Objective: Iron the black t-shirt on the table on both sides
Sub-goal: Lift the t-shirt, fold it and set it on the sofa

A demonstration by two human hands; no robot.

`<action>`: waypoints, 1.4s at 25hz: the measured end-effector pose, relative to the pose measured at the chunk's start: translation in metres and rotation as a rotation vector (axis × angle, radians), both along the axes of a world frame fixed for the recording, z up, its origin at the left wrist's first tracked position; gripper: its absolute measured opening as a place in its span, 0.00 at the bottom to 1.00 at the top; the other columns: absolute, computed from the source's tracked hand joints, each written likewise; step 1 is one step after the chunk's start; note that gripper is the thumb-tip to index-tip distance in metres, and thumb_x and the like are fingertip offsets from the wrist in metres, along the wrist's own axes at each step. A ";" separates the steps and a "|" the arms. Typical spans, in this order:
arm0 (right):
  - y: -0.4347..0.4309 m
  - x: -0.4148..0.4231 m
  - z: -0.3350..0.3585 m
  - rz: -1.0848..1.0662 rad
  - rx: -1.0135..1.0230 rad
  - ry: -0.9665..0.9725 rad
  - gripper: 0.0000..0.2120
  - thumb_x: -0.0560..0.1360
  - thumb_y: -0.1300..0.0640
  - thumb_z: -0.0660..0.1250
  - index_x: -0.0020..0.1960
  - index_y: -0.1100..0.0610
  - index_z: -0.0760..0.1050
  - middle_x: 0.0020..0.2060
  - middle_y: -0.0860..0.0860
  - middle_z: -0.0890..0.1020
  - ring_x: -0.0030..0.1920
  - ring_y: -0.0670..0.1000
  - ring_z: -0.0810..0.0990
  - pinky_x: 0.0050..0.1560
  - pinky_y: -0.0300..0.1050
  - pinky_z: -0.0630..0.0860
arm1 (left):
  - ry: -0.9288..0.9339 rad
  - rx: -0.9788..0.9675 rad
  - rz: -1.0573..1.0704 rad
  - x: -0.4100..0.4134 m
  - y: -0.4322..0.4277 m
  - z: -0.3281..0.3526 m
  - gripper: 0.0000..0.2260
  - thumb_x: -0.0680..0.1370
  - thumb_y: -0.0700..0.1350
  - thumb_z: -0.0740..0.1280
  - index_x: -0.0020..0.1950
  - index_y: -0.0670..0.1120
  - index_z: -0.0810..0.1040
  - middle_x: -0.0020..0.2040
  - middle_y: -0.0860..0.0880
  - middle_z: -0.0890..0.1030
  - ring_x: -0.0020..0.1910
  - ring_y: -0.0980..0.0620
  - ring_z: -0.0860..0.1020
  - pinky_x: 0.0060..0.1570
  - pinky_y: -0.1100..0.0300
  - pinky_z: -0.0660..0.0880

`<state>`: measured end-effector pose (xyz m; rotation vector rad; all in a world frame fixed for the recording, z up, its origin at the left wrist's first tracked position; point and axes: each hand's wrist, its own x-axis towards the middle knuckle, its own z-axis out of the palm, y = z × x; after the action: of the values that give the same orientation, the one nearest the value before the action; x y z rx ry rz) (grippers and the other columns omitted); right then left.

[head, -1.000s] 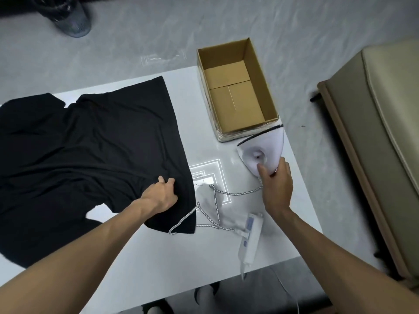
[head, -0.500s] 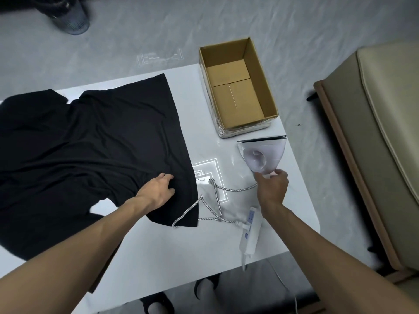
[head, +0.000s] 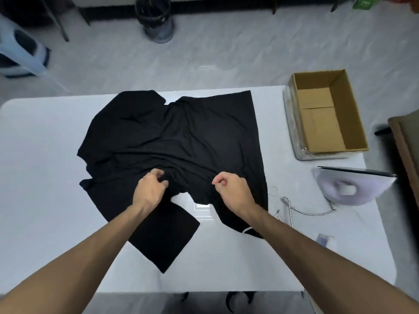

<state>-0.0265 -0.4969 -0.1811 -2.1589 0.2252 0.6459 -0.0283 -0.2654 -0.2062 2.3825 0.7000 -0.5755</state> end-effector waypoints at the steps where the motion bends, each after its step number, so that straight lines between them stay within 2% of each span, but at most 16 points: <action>1: 0.029 0.006 -0.007 0.094 -0.030 -0.013 0.11 0.75 0.61 0.61 0.47 0.52 0.81 0.30 0.43 0.76 0.34 0.47 0.77 0.38 0.40 0.73 | -0.035 0.090 0.106 -0.005 0.033 -0.006 0.20 0.78 0.45 0.68 0.69 0.43 0.72 0.66 0.42 0.75 0.64 0.42 0.74 0.61 0.50 0.71; 2: 0.055 0.010 -0.015 0.179 -0.060 -0.019 0.11 0.76 0.61 0.61 0.50 0.51 0.81 0.32 0.42 0.77 0.35 0.47 0.77 0.39 0.39 0.73 | -0.055 0.173 0.211 -0.009 0.063 -0.012 0.23 0.76 0.46 0.70 0.69 0.42 0.70 0.67 0.40 0.73 0.65 0.39 0.72 0.62 0.47 0.70; 4: 0.110 0.021 -0.041 0.373 -0.141 -0.079 0.11 0.77 0.59 0.61 0.56 0.50 0.79 0.44 0.44 0.79 0.47 0.48 0.78 0.50 0.43 0.75 | -0.034 0.241 0.436 -0.016 0.122 -0.029 0.31 0.74 0.49 0.73 0.71 0.39 0.66 0.69 0.36 0.68 0.68 0.35 0.67 0.65 0.42 0.68; 7: 0.196 0.041 -0.081 0.587 -0.244 -0.183 0.14 0.79 0.55 0.62 0.63 0.49 0.75 0.61 0.47 0.74 0.62 0.51 0.72 0.60 0.48 0.72 | 0.064 0.115 0.695 -0.021 0.199 -0.064 0.37 0.71 0.55 0.76 0.71 0.38 0.63 0.68 0.36 0.69 0.67 0.34 0.69 0.64 0.40 0.70; 9: 0.247 0.060 -0.097 0.632 -0.269 -0.256 0.14 0.80 0.56 0.60 0.63 0.51 0.75 0.62 0.48 0.73 0.61 0.51 0.72 0.59 0.49 0.73 | 0.047 -0.043 0.706 -0.021 0.229 -0.082 0.27 0.73 0.54 0.74 0.63 0.40 0.71 0.59 0.41 0.77 0.59 0.38 0.76 0.58 0.44 0.75; 11: 0.290 0.087 -0.104 0.655 -0.282 -0.365 0.13 0.80 0.60 0.59 0.61 0.52 0.76 0.59 0.49 0.75 0.59 0.52 0.74 0.56 0.51 0.74 | -0.007 -0.160 0.690 -0.020 0.241 -0.092 0.12 0.76 0.51 0.72 0.47 0.43 0.75 0.43 0.46 0.80 0.46 0.42 0.78 0.45 0.52 0.75; 13: 0.334 0.122 -0.106 0.703 -0.274 -0.461 0.16 0.79 0.63 0.58 0.62 0.51 0.75 0.60 0.48 0.74 0.58 0.53 0.75 0.55 0.51 0.75 | -0.064 -0.232 0.694 -0.022 0.249 -0.097 0.14 0.77 0.49 0.70 0.38 0.44 0.70 0.35 0.48 0.76 0.38 0.45 0.75 0.39 0.54 0.69; 15: 0.387 0.157 -0.109 0.863 -0.272 -0.478 0.19 0.80 0.63 0.57 0.68 0.50 0.70 0.67 0.47 0.69 0.61 0.54 0.75 0.56 0.52 0.75 | -0.106 -0.345 0.735 -0.027 0.262 -0.101 0.14 0.77 0.48 0.69 0.37 0.44 0.68 0.37 0.45 0.76 0.39 0.42 0.76 0.40 0.50 0.72; 17: 0.439 0.177 -0.113 1.086 -0.335 -0.461 0.23 0.80 0.62 0.57 0.73 0.48 0.65 0.71 0.46 0.64 0.62 0.53 0.75 0.54 0.52 0.75 | -0.128 -0.488 0.771 -0.035 0.276 -0.106 0.11 0.77 0.45 0.69 0.39 0.44 0.71 0.43 0.43 0.81 0.46 0.41 0.81 0.51 0.46 0.79; 19: 0.473 0.179 -0.119 1.234 -0.452 -0.459 0.24 0.79 0.63 0.58 0.73 0.49 0.64 0.68 0.48 0.66 0.55 0.54 0.76 0.47 0.50 0.74 | -0.139 -0.611 0.802 -0.041 0.281 -0.106 0.06 0.78 0.43 0.68 0.46 0.41 0.74 0.50 0.41 0.83 0.52 0.40 0.82 0.56 0.42 0.78; 21: 0.485 0.175 -0.122 1.268 -0.586 -0.451 0.22 0.78 0.65 0.58 0.70 0.52 0.64 0.62 0.52 0.71 0.49 0.55 0.76 0.41 0.48 0.70 | -0.148 -0.668 0.812 -0.041 0.282 -0.102 0.08 0.78 0.43 0.67 0.52 0.40 0.75 0.53 0.40 0.82 0.54 0.40 0.81 0.57 0.40 0.78; 23: 0.475 0.175 -0.110 1.230 -0.640 -0.474 0.15 0.78 0.63 0.58 0.65 0.58 0.69 0.58 0.54 0.74 0.53 0.57 0.77 0.42 0.48 0.70 | -0.130 -0.656 0.779 -0.040 0.280 -0.095 0.07 0.80 0.45 0.65 0.50 0.41 0.75 0.52 0.41 0.82 0.52 0.42 0.81 0.55 0.43 0.79; 26: 0.420 0.194 -0.062 1.014 -0.503 -0.509 0.08 0.77 0.60 0.64 0.55 0.61 0.75 0.53 0.56 0.75 0.54 0.59 0.76 0.46 0.49 0.71 | -0.130 -0.506 0.693 -0.031 0.272 -0.058 0.12 0.81 0.47 0.64 0.42 0.42 0.73 0.41 0.44 0.79 0.41 0.47 0.77 0.41 0.53 0.75; 29: 0.351 0.220 0.018 0.652 -0.354 -0.619 0.07 0.74 0.61 0.67 0.51 0.59 0.77 0.50 0.56 0.78 0.54 0.58 0.74 0.50 0.50 0.71 | -0.259 -0.299 0.612 -0.007 0.265 0.009 0.10 0.83 0.48 0.61 0.47 0.42 0.74 0.39 0.49 0.77 0.36 0.52 0.74 0.32 0.66 0.68; 31: 0.296 0.232 0.089 0.389 -0.278 -0.644 0.06 0.73 0.61 0.67 0.49 0.58 0.77 0.49 0.55 0.81 0.52 0.59 0.76 0.50 0.50 0.71 | -0.383 -0.228 0.501 0.015 0.257 0.075 0.09 0.83 0.49 0.61 0.50 0.44 0.73 0.38 0.47 0.78 0.34 0.50 0.75 0.30 0.64 0.69; 35: 0.183 0.222 0.239 0.111 -0.173 -0.661 0.02 0.74 0.60 0.67 0.46 0.56 0.77 0.44 0.53 0.83 0.46 0.57 0.77 0.47 0.48 0.71 | -0.644 -0.116 0.106 0.050 0.238 0.215 0.12 0.78 0.52 0.68 0.42 0.45 0.75 0.32 0.48 0.77 0.34 0.48 0.74 0.39 0.55 0.69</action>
<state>0.1959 -0.3136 0.0579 -2.4360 -0.2025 -0.0547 0.0214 -0.0274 0.0088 2.2127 0.4768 0.1973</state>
